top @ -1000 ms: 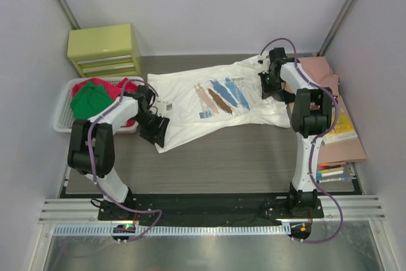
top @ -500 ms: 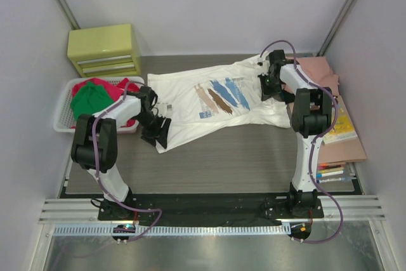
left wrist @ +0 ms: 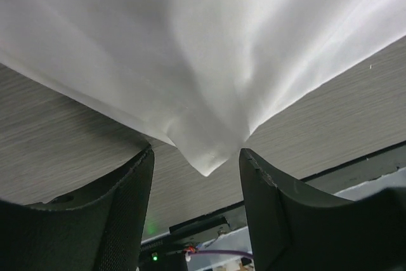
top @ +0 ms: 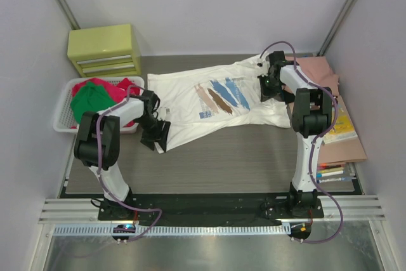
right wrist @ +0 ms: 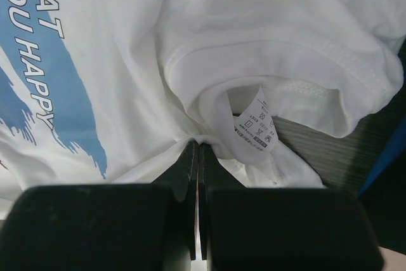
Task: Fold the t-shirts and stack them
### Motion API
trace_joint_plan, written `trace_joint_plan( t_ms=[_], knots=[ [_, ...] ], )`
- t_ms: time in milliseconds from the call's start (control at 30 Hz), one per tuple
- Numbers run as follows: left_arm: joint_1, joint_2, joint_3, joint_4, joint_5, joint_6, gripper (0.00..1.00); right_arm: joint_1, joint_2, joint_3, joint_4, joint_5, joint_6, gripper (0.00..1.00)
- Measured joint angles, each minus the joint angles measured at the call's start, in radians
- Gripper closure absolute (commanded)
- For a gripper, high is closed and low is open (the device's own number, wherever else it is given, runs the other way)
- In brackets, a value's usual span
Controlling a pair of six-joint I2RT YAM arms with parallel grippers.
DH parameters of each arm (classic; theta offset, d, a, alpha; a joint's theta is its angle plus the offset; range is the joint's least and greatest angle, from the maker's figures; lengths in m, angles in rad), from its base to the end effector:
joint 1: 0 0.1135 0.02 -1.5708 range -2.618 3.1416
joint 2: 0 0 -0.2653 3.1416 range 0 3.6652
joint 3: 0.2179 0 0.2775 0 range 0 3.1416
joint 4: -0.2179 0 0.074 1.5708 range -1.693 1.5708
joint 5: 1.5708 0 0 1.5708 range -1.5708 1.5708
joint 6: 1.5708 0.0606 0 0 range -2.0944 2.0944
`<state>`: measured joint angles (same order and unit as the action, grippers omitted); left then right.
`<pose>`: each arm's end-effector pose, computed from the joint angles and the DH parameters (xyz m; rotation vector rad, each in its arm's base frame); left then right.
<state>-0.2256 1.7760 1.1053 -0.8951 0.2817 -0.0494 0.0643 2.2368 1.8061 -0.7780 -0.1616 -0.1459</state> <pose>0.3123 -0.0890 0.1196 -0.2719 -3.0656 0.4333 0.5009 0.0420 0.1384 -0.3310 2.7471 0.2032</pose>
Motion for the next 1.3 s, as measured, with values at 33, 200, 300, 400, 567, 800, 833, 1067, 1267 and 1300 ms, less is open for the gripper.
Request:
trace_joint_plan(
  t_ms=[33,200,300,400,567,800,833,1067,1267,1300],
  knots=[
    [-0.002,0.018,0.002,-0.004,0.003,-0.004,0.43,0.000,0.000,0.000,0.000,0.000,0.000,0.99],
    [-0.005,0.024,0.008,-0.013,0.019,-0.027,1.00,0.000,0.000,0.000,0.001,-0.001,0.002,0.99],
    [-0.010,0.024,0.008,-0.006,0.025,-0.023,1.00,0.000,0.000,0.000,0.002,-0.002,0.007,0.99],
    [-0.015,0.024,0.008,-0.006,0.025,-0.022,1.00,0.000,0.000,-0.001,0.002,-0.003,0.011,0.99],
    [-0.028,0.000,0.005,-0.001,0.002,-0.017,1.00,0.000,-0.008,-0.016,0.014,-0.002,0.013,0.99],
    [-0.042,-0.165,-0.012,0.021,-0.089,0.011,1.00,0.000,-0.079,-0.098,0.019,0.000,0.008,0.99],
    [-0.043,-0.194,-0.014,0.027,-0.101,0.014,1.00,0.000,-0.094,-0.111,0.019,0.000,0.006,0.99],
    [-0.043,-0.277,-0.015,0.058,-0.172,0.054,1.00,0.000,-0.166,-0.130,0.015,0.004,-0.002,0.99],
    [-0.043,-0.246,0.000,0.087,-0.256,0.089,1.00,0.000,-0.168,-0.131,0.014,0.012,-0.002,0.99],
    [-0.044,-0.233,0.010,0.093,-0.271,0.093,1.00,0.000,-0.168,-0.131,0.014,0.014,-0.002,0.99]
  ],
)
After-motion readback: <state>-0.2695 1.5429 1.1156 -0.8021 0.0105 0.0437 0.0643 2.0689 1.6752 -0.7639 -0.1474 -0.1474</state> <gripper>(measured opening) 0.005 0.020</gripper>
